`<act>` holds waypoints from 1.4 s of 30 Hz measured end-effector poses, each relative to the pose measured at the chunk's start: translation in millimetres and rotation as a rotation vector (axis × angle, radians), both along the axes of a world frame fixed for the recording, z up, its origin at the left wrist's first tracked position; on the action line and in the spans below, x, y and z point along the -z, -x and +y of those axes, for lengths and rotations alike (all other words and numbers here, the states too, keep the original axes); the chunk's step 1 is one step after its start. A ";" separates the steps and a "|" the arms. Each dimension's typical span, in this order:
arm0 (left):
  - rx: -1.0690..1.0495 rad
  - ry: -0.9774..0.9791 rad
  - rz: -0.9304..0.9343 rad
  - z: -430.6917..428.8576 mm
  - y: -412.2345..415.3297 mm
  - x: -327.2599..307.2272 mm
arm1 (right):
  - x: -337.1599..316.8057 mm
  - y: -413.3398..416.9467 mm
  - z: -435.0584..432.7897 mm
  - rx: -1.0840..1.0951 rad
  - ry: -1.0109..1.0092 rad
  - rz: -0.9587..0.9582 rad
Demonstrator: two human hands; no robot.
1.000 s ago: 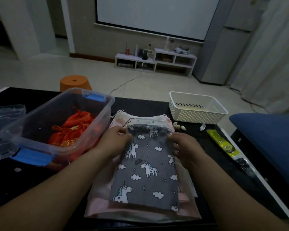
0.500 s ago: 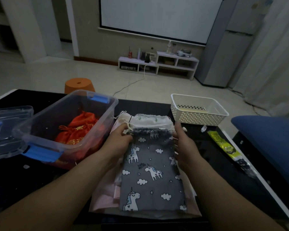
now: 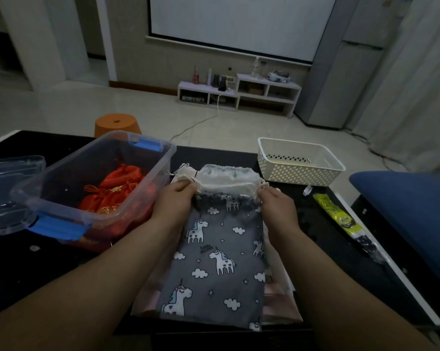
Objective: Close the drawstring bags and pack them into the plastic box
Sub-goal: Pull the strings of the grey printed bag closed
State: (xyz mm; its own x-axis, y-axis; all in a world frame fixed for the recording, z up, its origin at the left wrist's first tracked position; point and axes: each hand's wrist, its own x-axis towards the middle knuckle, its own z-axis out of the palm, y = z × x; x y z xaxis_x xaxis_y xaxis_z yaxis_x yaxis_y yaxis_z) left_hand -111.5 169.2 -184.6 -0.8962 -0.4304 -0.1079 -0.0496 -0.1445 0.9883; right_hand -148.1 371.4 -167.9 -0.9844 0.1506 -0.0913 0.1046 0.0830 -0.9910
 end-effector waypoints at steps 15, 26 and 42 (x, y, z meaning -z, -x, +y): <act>-0.003 0.225 0.051 5.3 1.5 2.7 | 4.6 3.8 0.1 -0.063 -0.025 0.012; 0.035 0.155 0.015 9.1 0.9 2.0 | -5.6 5.2 -0.5 -0.073 -0.142 0.177; 0.112 -0.047 -0.054 6.9 -1.6 3.7 | 2.0 2.7 18.5 -0.495 -0.610 -0.010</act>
